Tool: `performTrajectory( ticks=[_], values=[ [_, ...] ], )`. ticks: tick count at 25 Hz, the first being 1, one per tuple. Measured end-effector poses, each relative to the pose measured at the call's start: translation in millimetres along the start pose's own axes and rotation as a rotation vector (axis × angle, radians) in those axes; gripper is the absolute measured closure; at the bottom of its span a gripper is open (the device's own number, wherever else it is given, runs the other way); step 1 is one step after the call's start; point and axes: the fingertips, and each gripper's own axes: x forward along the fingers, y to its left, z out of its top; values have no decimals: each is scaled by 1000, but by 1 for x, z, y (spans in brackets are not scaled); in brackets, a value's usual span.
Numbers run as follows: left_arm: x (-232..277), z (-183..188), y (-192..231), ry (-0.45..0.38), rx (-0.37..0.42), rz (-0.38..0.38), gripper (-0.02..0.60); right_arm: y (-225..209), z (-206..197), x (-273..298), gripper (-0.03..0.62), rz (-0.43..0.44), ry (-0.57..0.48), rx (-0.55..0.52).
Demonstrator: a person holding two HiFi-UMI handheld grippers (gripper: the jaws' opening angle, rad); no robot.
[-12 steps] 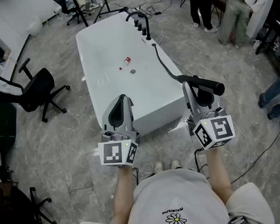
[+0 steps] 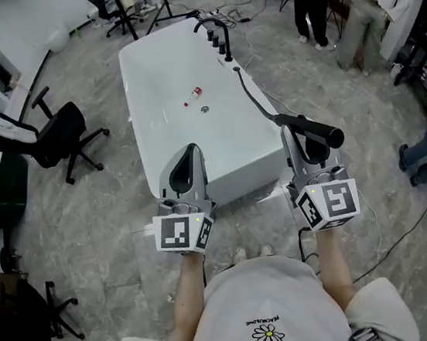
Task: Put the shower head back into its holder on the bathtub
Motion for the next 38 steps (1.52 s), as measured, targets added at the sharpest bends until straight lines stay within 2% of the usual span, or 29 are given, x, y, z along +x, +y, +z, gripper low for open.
performTrajectory(
  ticks=[12, 17, 21, 25, 33, 35, 38],
  values=[
    [28, -21, -35, 20, 4, 31, 581, -37, 2, 3, 454, 61, -22, -54],
    [36, -43, -53, 55, -4, 46, 581, -55, -1, 0, 454, 80, -28, -43],
    [59, -57, -54, 90, -12, 35, 581, -64, 13, 6, 454, 88, -55, -29],
    [102, -90, -52, 133, -41, -27, 581, -73, 16, 30, 454, 82, -102, -104],
    [211, -169, -51, 229, -58, -188, 579, -97, 3, 109, 454, 77, -80, -170],
    [236, -194, -51, 274, -57, -244, 510, -99, 6, 132, 454, 85, -90, -194],
    [270, -240, -51, 372, -46, -314, 460, -101, 14, 166, 454, 99, -116, -218]
  ],
)
